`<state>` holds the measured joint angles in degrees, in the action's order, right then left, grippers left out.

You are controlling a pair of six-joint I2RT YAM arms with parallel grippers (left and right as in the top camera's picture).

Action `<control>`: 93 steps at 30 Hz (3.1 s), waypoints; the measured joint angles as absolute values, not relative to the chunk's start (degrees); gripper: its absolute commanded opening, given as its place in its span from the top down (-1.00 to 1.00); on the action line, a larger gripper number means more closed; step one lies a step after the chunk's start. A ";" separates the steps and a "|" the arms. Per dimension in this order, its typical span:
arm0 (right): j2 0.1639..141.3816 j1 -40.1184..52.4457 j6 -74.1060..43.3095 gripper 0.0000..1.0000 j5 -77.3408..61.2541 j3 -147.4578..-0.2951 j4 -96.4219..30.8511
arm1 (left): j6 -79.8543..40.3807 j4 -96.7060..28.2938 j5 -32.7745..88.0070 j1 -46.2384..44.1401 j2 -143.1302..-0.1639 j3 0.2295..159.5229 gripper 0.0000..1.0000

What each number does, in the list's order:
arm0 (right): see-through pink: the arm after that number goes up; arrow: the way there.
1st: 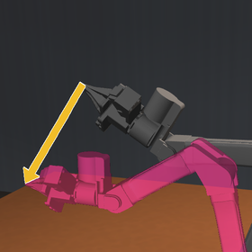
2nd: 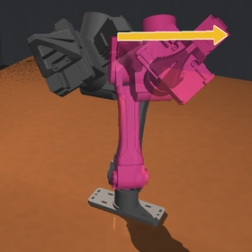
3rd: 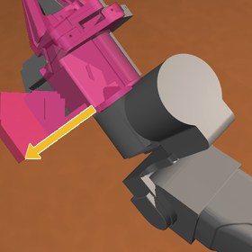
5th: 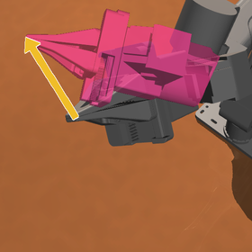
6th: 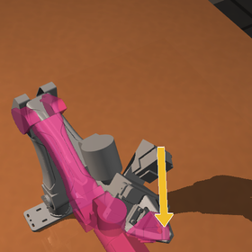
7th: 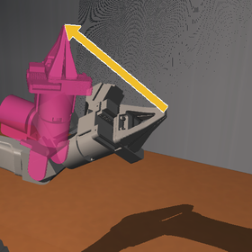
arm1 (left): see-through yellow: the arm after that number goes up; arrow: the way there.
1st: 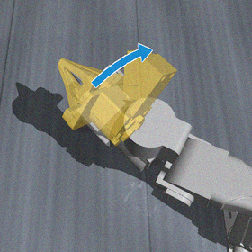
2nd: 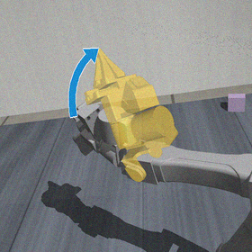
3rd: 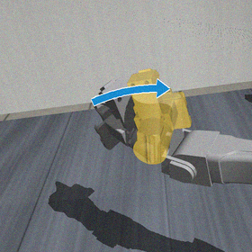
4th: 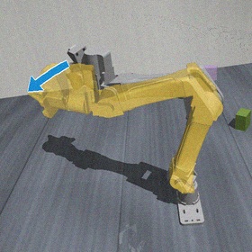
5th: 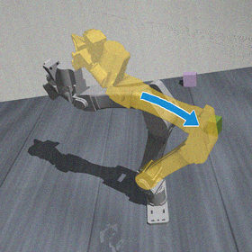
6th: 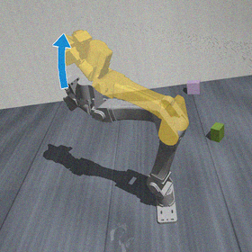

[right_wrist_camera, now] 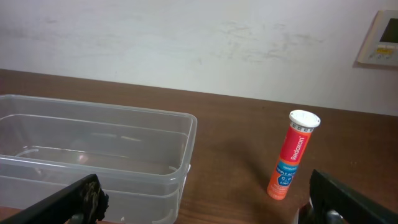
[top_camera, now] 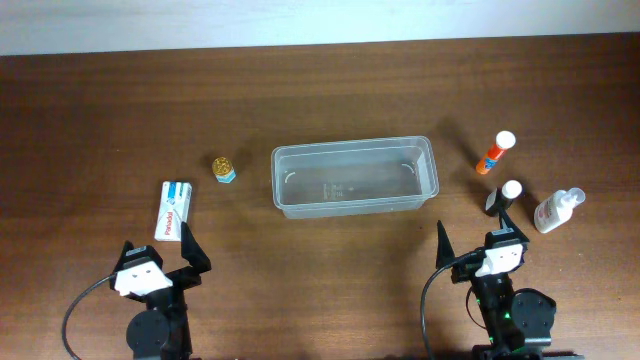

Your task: Pack container

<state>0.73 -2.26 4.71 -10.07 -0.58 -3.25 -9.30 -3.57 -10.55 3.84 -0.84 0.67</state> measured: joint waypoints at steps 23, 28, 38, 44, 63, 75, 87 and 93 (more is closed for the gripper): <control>0.73 -2.24 4.73 -0.97 -10.07 -0.58 -3.25 | -9.30 -3.57 -10.55 3.84 -0.84 0.67 -0.99; 0.73 -2.26 4.71 -0.97 -10.07 -0.58 -3.25 | -9.30 -3.57 -10.55 3.84 -0.84 0.67 -0.99; 0.73 -2.24 4.73 -0.97 -10.07 -0.58 -3.25 | -9.30 -3.57 -10.55 3.84 -0.84 0.67 -0.99; 0.73 -2.26 4.73 -0.97 -10.07 -0.58 -3.22 | -9.30 -3.57 -10.57 3.84 -0.84 0.67 -0.99; 0.73 -2.26 4.71 -0.97 -10.07 -0.58 -3.25 | -9.30 -3.57 -10.57 3.84 -0.84 0.67 -0.99; 0.73 -2.24 4.45 -0.97 -10.07 -0.58 -3.25 | -9.30 -3.57 -10.55 3.84 -0.84 0.67 -0.99; 6.48 -2.26 -0.60 -0.97 -6.92 -8.45 -6.98 | -9.30 -3.88 -10.55 3.84 -1.15 2.22 -0.99; 26.61 -2.26 -1.61 -0.97 -6.09 -29.63 -21.47 | -9.30 -4.10 -10.52 3.84 -11.27 13.56 -0.99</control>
<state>26.61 -2.26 -1.61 -6.09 -29.63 -21.47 -9.30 -4.10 -10.52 3.84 -11.27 13.56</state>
